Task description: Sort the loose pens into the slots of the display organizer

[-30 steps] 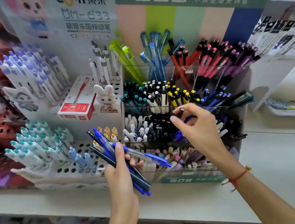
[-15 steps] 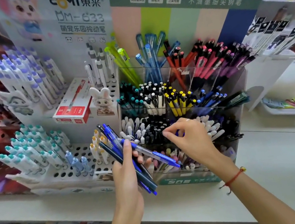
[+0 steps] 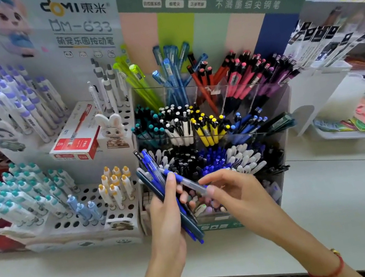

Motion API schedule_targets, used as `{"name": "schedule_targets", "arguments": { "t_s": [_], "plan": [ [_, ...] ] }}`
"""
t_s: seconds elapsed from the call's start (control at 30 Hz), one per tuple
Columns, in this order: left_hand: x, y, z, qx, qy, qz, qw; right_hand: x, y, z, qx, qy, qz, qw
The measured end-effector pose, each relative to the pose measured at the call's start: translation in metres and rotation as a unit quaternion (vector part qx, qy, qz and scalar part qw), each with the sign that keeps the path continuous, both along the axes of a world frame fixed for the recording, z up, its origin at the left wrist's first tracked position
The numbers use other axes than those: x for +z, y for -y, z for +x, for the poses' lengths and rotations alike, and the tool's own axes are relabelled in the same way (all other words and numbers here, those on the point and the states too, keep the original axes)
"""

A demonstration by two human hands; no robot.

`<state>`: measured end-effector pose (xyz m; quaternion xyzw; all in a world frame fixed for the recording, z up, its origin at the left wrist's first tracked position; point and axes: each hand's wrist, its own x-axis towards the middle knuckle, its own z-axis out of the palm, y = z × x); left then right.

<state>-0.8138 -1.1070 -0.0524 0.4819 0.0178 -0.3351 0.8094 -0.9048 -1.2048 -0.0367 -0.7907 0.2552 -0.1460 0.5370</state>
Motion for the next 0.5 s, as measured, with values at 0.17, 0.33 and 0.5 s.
{"name": "schedule_targets", "arguments": {
  "t_s": [0.17, 0.33, 0.5],
  "plan": [
    [0.005, -0.002, 0.002, -0.066, -0.008, 0.019, 0.998, 0.029, 0.028, -0.01, -0.072, 0.048, 0.049, 0.995],
    [0.006, -0.013, 0.01, -0.118, -0.015, 0.019, 0.993, 0.069, 0.06, -0.03, -0.049, 0.027, -0.007, 0.998],
    [0.013, -0.011, 0.011, -0.324, 0.071, 0.066, 0.941, 0.063, 0.057, -0.013, 0.19, -0.123, -0.062, 0.972]
  ]
}}
